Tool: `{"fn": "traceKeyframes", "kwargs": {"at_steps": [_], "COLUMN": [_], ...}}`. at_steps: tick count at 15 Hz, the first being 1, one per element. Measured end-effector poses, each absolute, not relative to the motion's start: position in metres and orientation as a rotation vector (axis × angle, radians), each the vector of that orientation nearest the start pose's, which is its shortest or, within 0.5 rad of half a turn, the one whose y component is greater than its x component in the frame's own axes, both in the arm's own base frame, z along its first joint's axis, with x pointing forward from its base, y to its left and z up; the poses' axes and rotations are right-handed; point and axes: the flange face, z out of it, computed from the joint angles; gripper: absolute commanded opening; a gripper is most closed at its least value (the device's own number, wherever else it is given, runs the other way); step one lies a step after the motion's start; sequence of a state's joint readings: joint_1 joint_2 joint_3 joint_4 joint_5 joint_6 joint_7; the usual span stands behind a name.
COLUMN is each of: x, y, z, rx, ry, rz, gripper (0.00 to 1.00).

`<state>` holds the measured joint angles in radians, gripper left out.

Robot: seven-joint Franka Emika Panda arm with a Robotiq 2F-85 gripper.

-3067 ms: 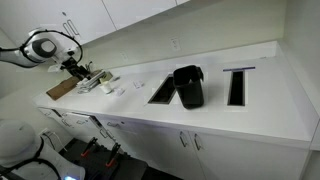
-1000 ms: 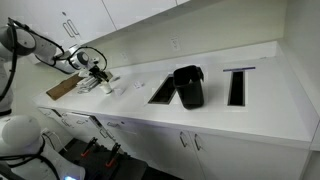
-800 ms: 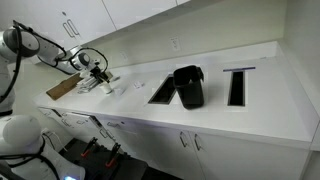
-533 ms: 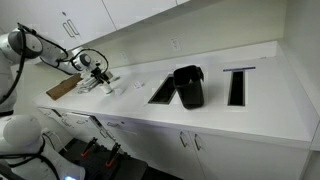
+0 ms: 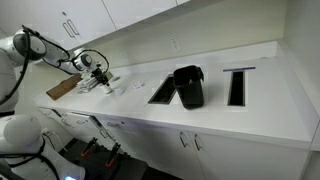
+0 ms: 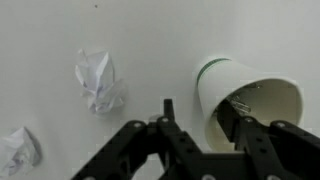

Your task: Empty the cup onto the counter

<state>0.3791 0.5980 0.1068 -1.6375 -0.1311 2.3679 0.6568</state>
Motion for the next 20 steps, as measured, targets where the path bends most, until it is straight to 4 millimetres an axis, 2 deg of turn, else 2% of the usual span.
{"fn": "traceKeyframes", "kwargs": {"at_steps": [2,3,9,12,16,20], "x": [0.626,0.627,0.63,0.628,0.621,0.611], "y": [0.318,0.319,0.328,0.334,0.348,0.365], "z": [0.282,0.282,0.285,0.29,0.313,0.336], "rx": [-3.09,-3.089,-3.09,-3.13,-3.302,-3.504], "ry": [0.162,0.161,0.141,0.073,-0.057,-0.221], "rz": [-0.207,-0.206,-0.198,-0.16,-0.127,-0.214], "gripper": [0.04,0.0,0.01,0.01,0.01,0.01]}}
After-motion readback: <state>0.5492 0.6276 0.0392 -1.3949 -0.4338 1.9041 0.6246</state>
